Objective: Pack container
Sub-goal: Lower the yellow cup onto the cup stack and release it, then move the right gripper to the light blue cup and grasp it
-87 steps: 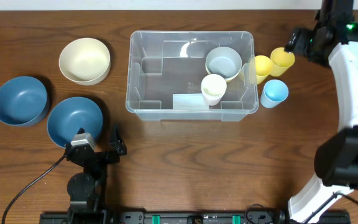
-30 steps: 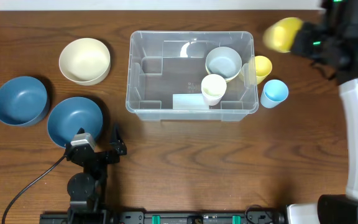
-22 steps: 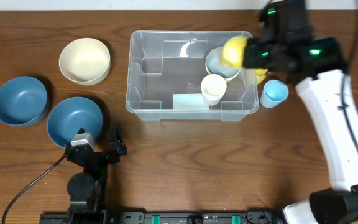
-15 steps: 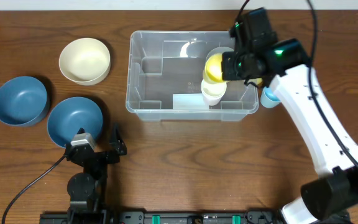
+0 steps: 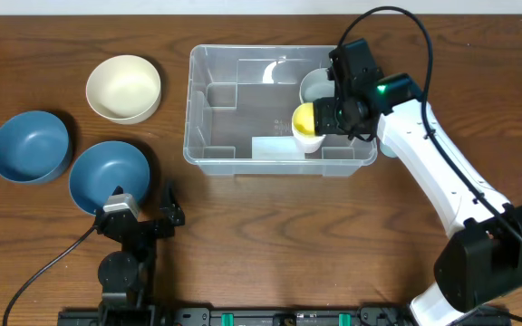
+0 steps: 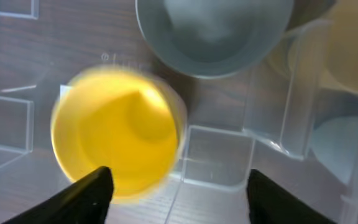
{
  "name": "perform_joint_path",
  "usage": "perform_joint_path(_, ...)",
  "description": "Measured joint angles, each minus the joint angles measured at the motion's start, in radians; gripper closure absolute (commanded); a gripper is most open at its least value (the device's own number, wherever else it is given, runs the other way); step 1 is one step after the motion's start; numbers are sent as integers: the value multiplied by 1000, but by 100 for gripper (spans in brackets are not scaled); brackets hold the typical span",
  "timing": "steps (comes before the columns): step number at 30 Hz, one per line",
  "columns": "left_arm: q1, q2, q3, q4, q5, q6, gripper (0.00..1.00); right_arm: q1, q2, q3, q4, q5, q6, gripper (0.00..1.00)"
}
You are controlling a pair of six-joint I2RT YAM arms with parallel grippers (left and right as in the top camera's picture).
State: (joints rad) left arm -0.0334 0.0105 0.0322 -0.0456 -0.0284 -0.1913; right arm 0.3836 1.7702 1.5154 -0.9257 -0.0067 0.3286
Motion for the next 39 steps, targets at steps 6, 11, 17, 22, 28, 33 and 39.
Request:
perform_joint_path(6, 0, 0, 0, 0, 0, 0, 2, -1, 0, 14, -5, 0, -11, 29)
perform_joint_path(11, 0, 0, 0, 0, 0, 0, 2, -17, 0, 122, -122, 10, -18, 25)
perform_joint_path(17, 0, 0, 0, 0, 0, 0, 2, -133, -41, 246, -238, 29, -17, 25)
perform_joint_path(22, 0, 0, 0, 0, 0, 0, 2, -292, -71, 255, -373, 44, -2, 25)
perform_joint_path(28, 0, 0, 0, 0, 0, 0, 2, -405, -71, 135, -409, 48, 4, 25)
perform_joint_path(33, 0, 0, 0, 0, 0, 0, 2, -434, -71, -15, -300, 48, 4, 26)
perform_joint_path(39, 0, 0, 0, 0, 0, 0, 2, -434, -71, -151, -113, 48, 14, 28)
